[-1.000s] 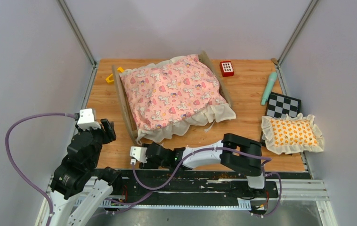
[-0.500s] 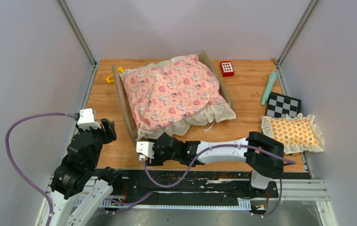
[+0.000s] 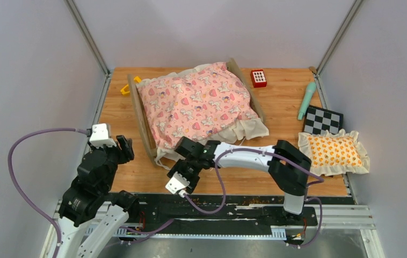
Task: Set up the pet bed
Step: Tie the ropes to the bed frame.
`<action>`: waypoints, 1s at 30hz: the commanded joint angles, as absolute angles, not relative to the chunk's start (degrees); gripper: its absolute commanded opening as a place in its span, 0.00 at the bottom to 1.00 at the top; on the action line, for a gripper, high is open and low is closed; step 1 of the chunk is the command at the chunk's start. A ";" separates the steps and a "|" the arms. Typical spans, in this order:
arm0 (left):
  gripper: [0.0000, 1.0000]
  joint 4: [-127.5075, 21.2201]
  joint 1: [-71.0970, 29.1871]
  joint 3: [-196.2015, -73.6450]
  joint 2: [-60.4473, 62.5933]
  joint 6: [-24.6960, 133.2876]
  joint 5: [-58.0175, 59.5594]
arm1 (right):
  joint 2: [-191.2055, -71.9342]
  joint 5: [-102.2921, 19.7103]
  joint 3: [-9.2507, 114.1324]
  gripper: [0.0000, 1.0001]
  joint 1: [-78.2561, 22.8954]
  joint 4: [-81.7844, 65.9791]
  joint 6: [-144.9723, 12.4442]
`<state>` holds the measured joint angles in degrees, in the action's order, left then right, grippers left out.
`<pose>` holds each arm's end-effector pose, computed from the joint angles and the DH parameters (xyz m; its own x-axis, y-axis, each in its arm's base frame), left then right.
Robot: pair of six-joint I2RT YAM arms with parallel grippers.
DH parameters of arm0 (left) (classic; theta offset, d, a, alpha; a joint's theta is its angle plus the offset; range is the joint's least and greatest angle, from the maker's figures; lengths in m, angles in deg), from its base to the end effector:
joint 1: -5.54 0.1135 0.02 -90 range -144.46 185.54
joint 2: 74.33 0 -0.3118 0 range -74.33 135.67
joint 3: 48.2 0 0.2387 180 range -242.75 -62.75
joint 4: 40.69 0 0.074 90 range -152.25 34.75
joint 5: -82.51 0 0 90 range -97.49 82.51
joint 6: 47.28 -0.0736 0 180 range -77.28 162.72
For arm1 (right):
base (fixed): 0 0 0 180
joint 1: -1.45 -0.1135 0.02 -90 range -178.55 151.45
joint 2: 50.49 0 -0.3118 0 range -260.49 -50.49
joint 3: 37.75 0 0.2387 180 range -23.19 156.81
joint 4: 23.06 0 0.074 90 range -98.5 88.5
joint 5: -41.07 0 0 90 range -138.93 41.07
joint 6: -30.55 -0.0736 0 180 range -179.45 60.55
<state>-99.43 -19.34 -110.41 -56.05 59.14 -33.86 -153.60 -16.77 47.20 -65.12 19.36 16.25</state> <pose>0.0420 0.0166 0.3411 -0.2189 -0.1777 -0.9594 -0.0777 0.9833 -0.1644 0.1169 0.3684 0.2240 0.7679 -0.2911 -0.5706 -0.5532 -0.7506 -0.3615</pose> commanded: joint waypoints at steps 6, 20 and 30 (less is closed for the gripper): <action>0.67 -97.42 -19.42 -109.95 -56.20 60.29 -32.76 | -168.25 -7.75 68.21 0.58 -65.48 41.70 39.27; 0.67 -97.74 -19.42 -109.60 -56.67 60.32 -32.94 | -182.36 -13.50 85.75 0.54 -66.71 56.27 38.58; 0.67 -98.03 -19.42 -109.51 -56.97 60.22 -33.35 | -189.34 -21.36 92.43 0.19 -67.81 61.65 35.04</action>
<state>-99.15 -19.34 -109.60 -56.29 59.58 -33.05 -186.03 -17.47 91.28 -67.39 58.26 36.38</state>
